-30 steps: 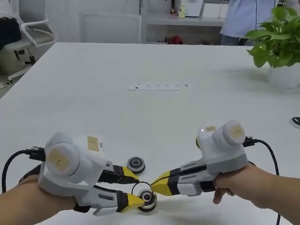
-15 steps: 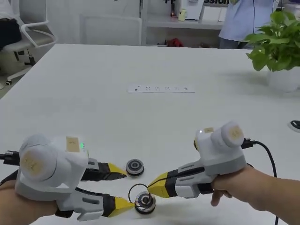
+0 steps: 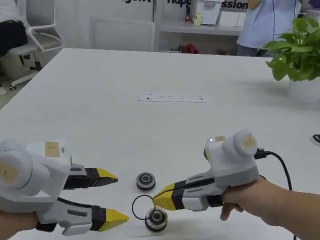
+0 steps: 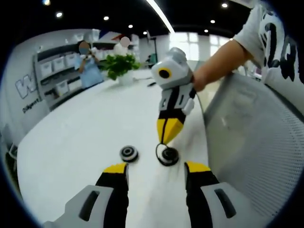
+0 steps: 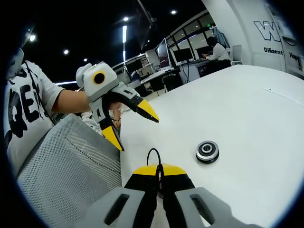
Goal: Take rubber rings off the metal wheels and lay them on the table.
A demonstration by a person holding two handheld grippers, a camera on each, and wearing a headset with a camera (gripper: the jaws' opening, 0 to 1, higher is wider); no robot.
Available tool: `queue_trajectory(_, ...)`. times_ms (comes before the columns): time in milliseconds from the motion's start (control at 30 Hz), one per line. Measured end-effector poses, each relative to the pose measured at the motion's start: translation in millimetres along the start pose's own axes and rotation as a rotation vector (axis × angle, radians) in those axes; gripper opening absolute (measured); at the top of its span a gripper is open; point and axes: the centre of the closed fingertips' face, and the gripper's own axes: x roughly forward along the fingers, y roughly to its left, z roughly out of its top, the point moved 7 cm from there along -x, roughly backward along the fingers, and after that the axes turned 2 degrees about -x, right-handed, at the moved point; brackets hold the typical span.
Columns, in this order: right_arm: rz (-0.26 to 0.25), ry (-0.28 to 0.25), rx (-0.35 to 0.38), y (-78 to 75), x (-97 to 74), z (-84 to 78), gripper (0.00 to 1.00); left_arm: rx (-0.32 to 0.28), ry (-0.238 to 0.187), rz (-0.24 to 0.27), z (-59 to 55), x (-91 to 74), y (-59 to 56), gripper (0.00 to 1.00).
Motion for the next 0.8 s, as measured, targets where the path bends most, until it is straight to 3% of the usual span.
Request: queue_trajectory(800, -0.021, -0.017, 0.017, -7.1, 26.0, 5.5, 0.00, -0.046, -0.009, 0.071, -12.0, -21.3, 10.7, 0.53)
